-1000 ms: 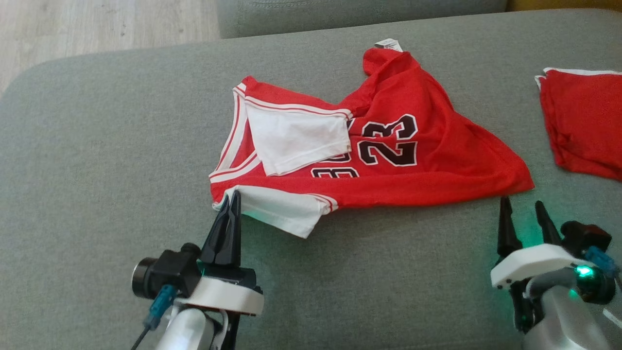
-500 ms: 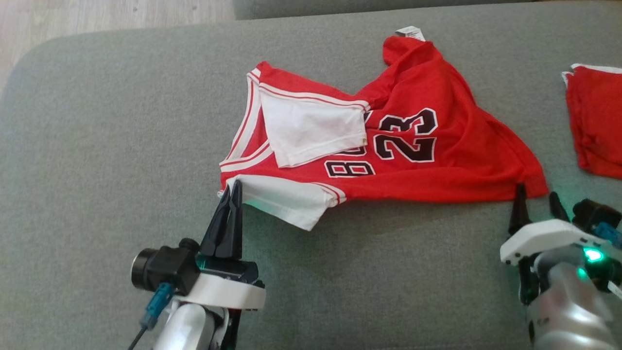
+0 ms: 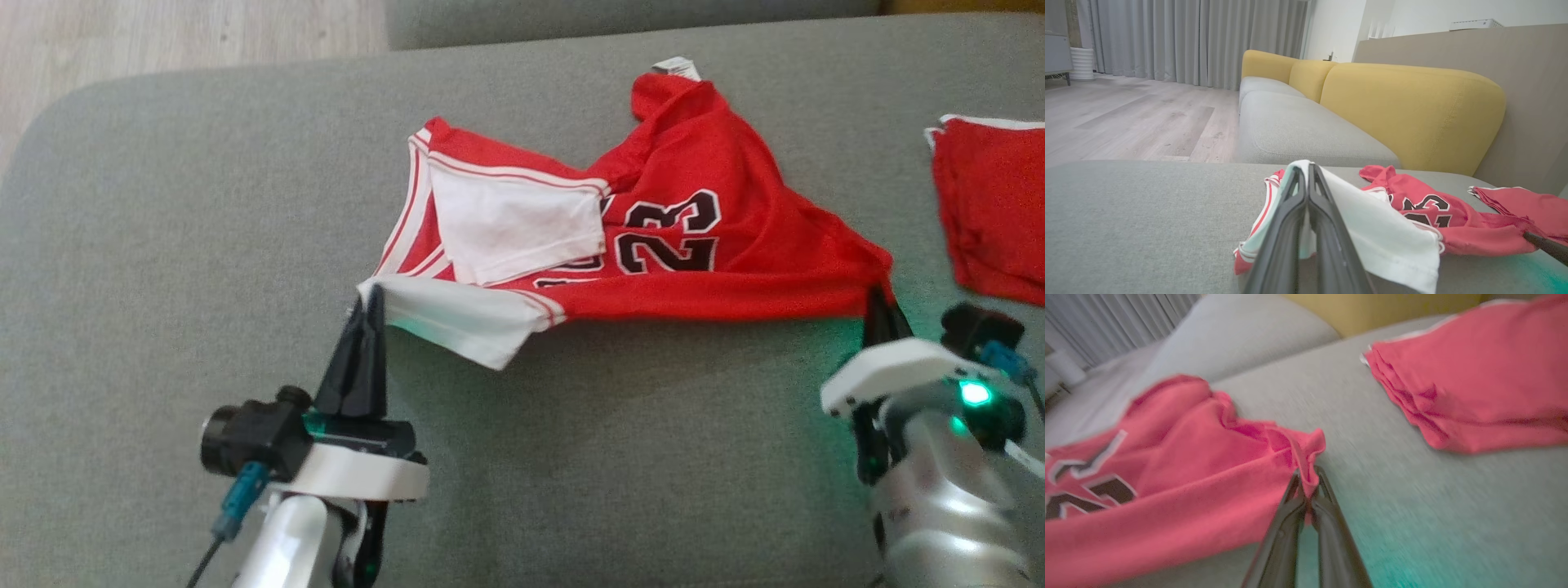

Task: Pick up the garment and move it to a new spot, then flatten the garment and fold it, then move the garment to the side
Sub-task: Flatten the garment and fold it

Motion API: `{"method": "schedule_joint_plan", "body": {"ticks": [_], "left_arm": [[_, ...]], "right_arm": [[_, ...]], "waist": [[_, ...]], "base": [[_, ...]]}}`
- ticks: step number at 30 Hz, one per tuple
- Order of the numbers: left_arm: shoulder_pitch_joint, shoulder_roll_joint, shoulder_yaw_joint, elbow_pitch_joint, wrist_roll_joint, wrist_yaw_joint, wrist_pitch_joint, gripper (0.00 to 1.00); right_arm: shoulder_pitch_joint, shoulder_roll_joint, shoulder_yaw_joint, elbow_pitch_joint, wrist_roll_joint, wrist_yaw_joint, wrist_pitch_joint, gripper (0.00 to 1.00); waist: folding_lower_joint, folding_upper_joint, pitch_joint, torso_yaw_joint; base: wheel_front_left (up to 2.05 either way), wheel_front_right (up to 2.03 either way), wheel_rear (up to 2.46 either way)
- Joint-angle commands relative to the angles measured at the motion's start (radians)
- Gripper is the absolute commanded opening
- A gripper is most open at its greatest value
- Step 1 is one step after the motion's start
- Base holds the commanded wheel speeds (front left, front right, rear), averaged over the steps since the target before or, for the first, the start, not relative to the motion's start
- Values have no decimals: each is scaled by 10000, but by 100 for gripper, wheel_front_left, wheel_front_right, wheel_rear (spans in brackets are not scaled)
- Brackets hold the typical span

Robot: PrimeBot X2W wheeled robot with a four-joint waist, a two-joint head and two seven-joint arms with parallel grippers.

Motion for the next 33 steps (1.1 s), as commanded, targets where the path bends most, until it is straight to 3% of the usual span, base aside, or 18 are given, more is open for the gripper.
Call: {"method": "schedule_joint_plan", "body": {"ticks": [1,4,8,20,27,33], "left_arm": [[-378,20,504,-332,-11,-78,-97,0],[-616,138,703,-389,-39,-271,-97,0],[-1298,339,1019,-546,-310,-539,-95,0],[-5126,1080,2324,-1419,-1752,-784,1074,0],[-5950,1193,2717,-2254,-2051,-528,1385,0],[-5831,1184,2825,-3401,-2386,-304,1941,0]], "right_arm": [[-287,-8,798,-565,571,-9,-54,0],[-119,-8,2420,-1608,2605,-9,-54,0],[116,-8,3336,-3369,3481,-9,-54,0],[-1394,-406,4104,-7144,3616,-9,1141,0],[-1461,-646,3983,-8732,3401,-9,2047,0],[-754,-481,3187,-10388,2984,-9,3115,0]], "waist": [[0,0,-191,-124],[0,0,-449,-278],[0,0,-750,-459],[0,0,-1565,-640],[0,0,-1603,-634],[0,0,-1056,-542]], "base": [[0,0,0],[0,0,0],[0,0,0],[0,0,0],[0,0,0],[0,0,0]]}}
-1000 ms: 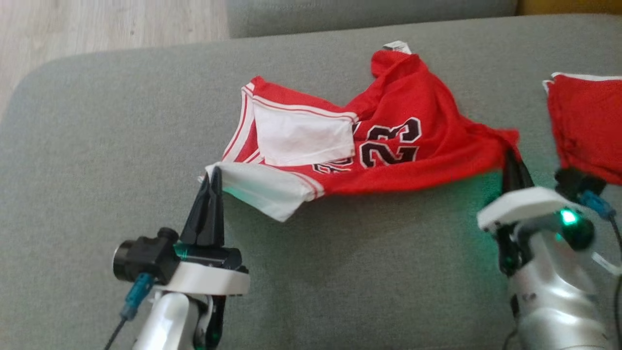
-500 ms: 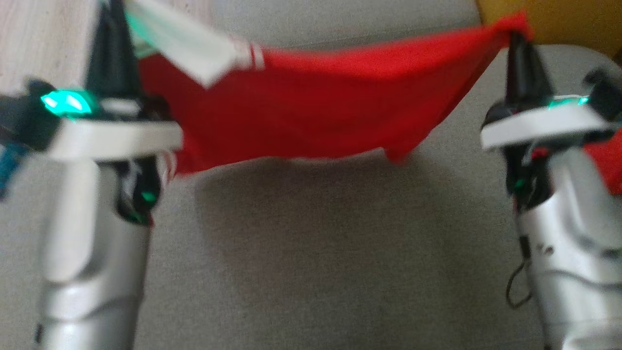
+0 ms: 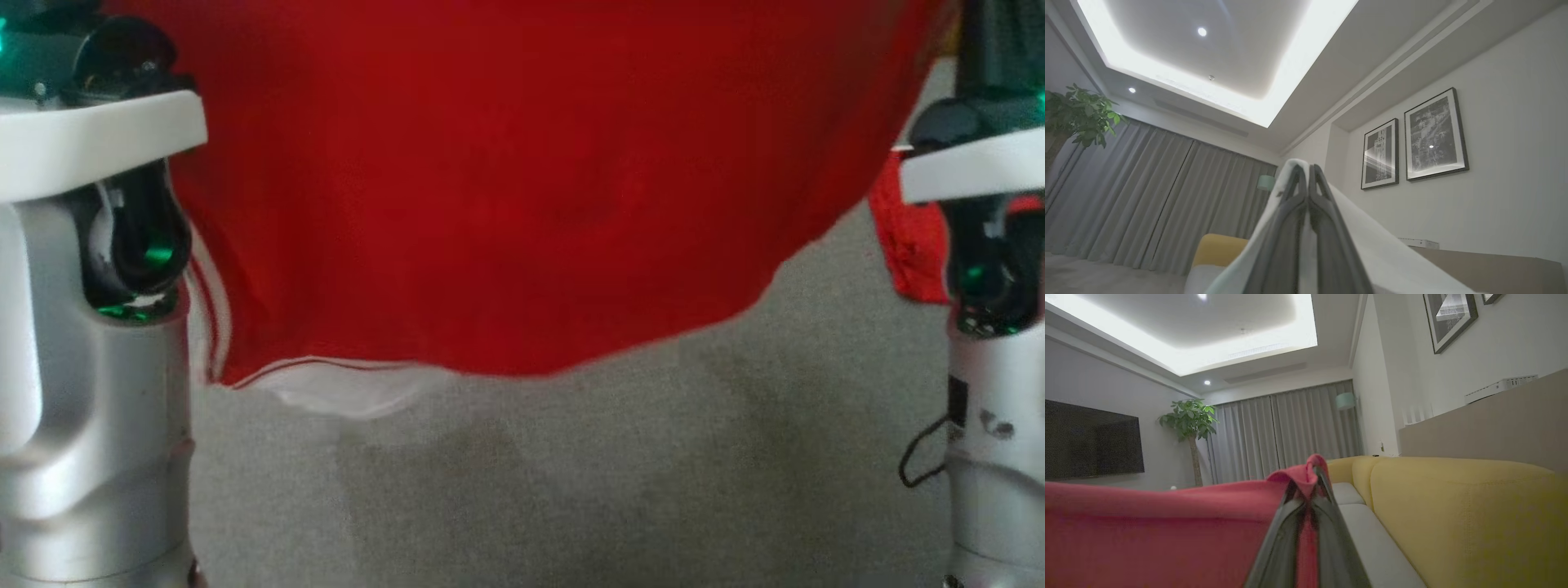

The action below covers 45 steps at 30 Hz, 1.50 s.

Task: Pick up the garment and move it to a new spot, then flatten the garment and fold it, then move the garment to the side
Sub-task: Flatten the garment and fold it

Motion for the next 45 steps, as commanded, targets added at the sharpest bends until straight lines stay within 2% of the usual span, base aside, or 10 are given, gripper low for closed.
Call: {"method": "schedule_joint_plan", "body": {"ticks": [1,5,8,12,18,22,25,34,40,45], "left_arm": [[-333,399,377,-453,-17,57,216,0],[-597,638,428,-383,-142,80,708,0],[-1844,914,341,792,-171,-98,991,0],[-4030,1347,5,3113,324,-347,867,0],[-7255,1781,-173,6453,987,-462,-164,0],[-8313,1869,-1001,7998,1685,-670,-955,0],[-8593,1684,-1283,8798,1667,-770,-1468,0],[-6942,1399,-2529,9341,1225,-865,-1930,0],[-4086,2016,-3499,8421,1018,-868,-1942,0],[-1651,2680,-4922,8164,1161,-869,-1844,0]], "right_arm": [[-125,147,-6,-641,-149,-9,260,0],[-239,242,-317,-1147,-445,-9,863,0],[-1367,197,-466,-491,-199,-9,1305,0],[-3677,22,-256,1470,-167,-9,965,0],[-7451,-140,-1,5313,-869,-9,-886,0],[-8663,15,-317,7354,-1365,-9,-2131,0],[-8722,56,-88,8357,-1498,-9,-2651,0],[-7258,-436,653,10248,-1385,-9,-2984,0],[-5642,-559,1908,11259,-1123,-9,-2732,0],[-4263,-828,3153,11399,-285,-9,-1974,0]], "waist": [[1,0,415,79],[1,0,1349,147],[1,0,2544,256],[1,0,3420,151],[1,0,4104,101],[1,0,4054,249],[1,0,3993,368],[1,0,3632,731],[1,0,2863,817],[1,0,2043,783]], "base": [[0,0,0],[0,0,0],[0,0,0],[0,0,0],[0,0,0],[0,0,0],[0,0,0],[0,0,0],[0,0,0],[0,0,0]]}}
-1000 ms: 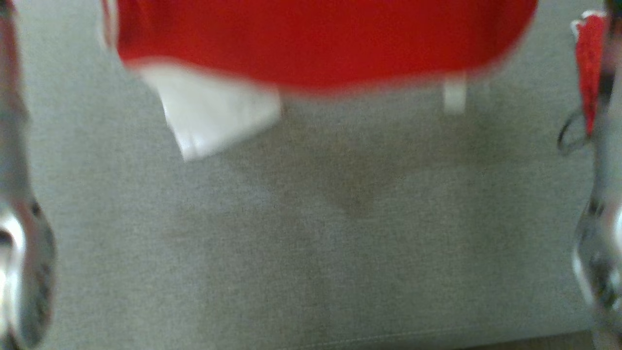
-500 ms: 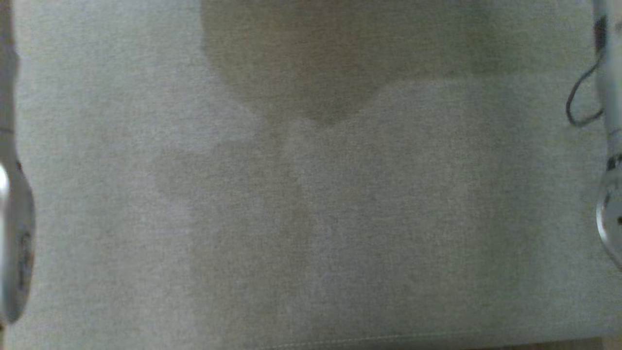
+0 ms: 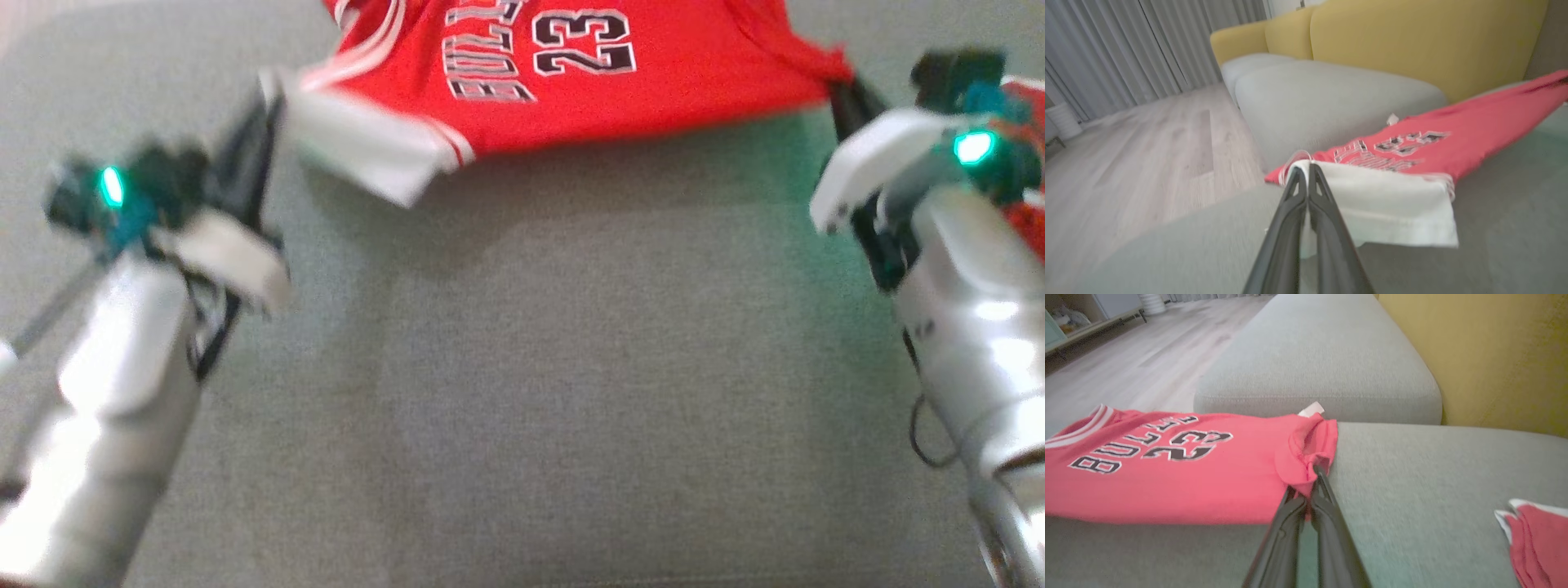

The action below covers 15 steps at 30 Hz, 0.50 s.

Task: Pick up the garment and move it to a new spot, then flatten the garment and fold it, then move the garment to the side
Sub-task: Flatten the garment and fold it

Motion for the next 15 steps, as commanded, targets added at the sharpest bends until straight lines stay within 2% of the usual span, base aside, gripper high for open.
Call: {"method": "schedule_joint_plan", "body": {"ticks": [1,8,15], "left_arm": [[197,677,39,-502,-177,19,90,0],[2624,1847,-484,-2025,-757,37,936,0],[4647,2954,-690,-4495,-948,621,2095,0]], "right_arm": [[295,-203,426,-329,330,-9,222,0],[1771,-918,2245,-1591,2004,-9,1717,0],[3026,-2064,4146,-3666,4029,-9,3622,0]], "waist": [[2,0,-567,-27],[2,0,-1493,-205],[2,0,-2308,-411]], "base": [[0,0,0],[0,0,0],[0,0,0]]}}
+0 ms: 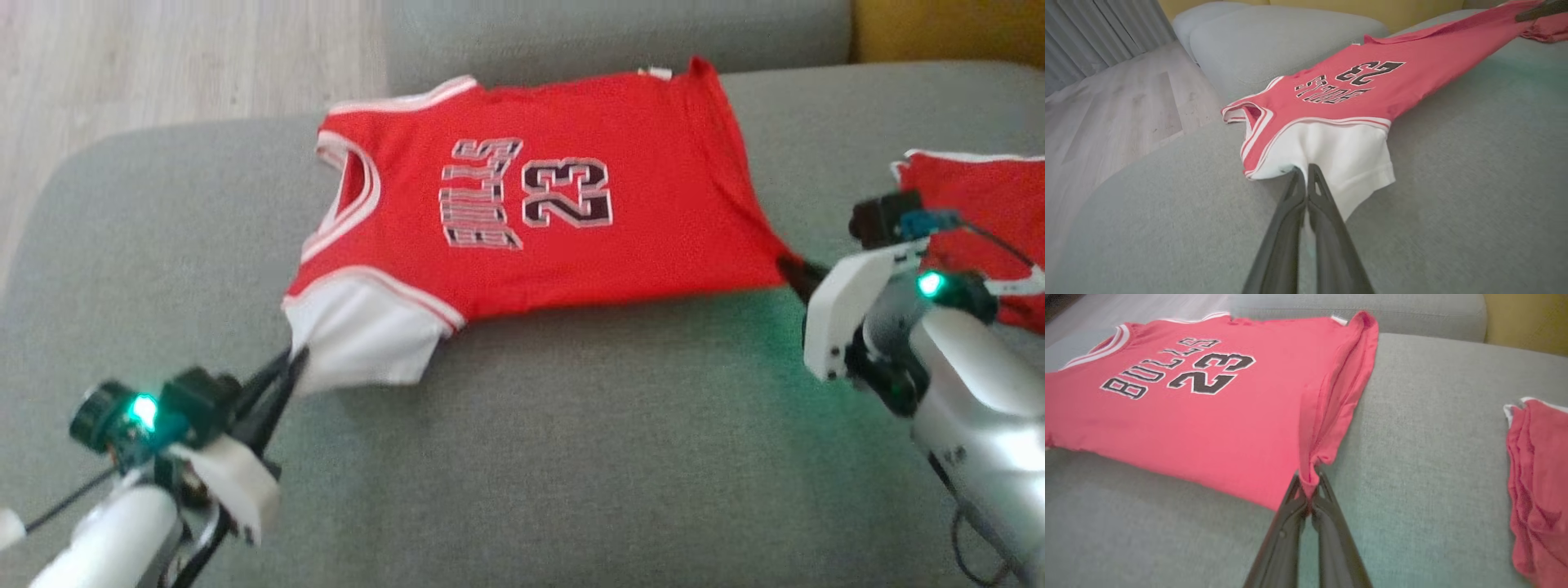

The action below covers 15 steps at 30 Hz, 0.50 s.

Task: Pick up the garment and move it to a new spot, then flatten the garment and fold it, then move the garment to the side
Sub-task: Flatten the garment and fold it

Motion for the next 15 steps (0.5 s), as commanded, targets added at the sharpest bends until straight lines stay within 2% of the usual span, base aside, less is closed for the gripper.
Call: {"method": "schedule_joint_plan", "body": {"ticks": [1,4,8,12,15], "left_arm": [[-31,734,383,-844,-156,211,290,0],[797,1157,360,-2064,-431,530,951,0],[1661,1672,461,-3495,-758,1092,1702,0],[1835,1874,617,-4280,-782,1485,1922,0],[1560,1708,771,-4418,-854,1631,1929,0]], "right_arm": [[172,-444,373,-702,454,-9,357,0],[632,-1067,883,-1585,1122,-9,1095,0],[1122,-1770,1026,-2775,1817,-9,1590,0],[1341,-2023,686,-3465,2112,-9,1524,0],[1294,-2019,398,-3541,1950,-9,1438,0]], "waist": [[2,-1,-351,-118],[2,-1,-526,-111],[2,-1,-527,-70],[2,-1,-385,-9],[2,-1,-242,44]], "base": [[0,0,0],[0,0,0],[0,0,0],[0,0,0],[0,0,0]]}}
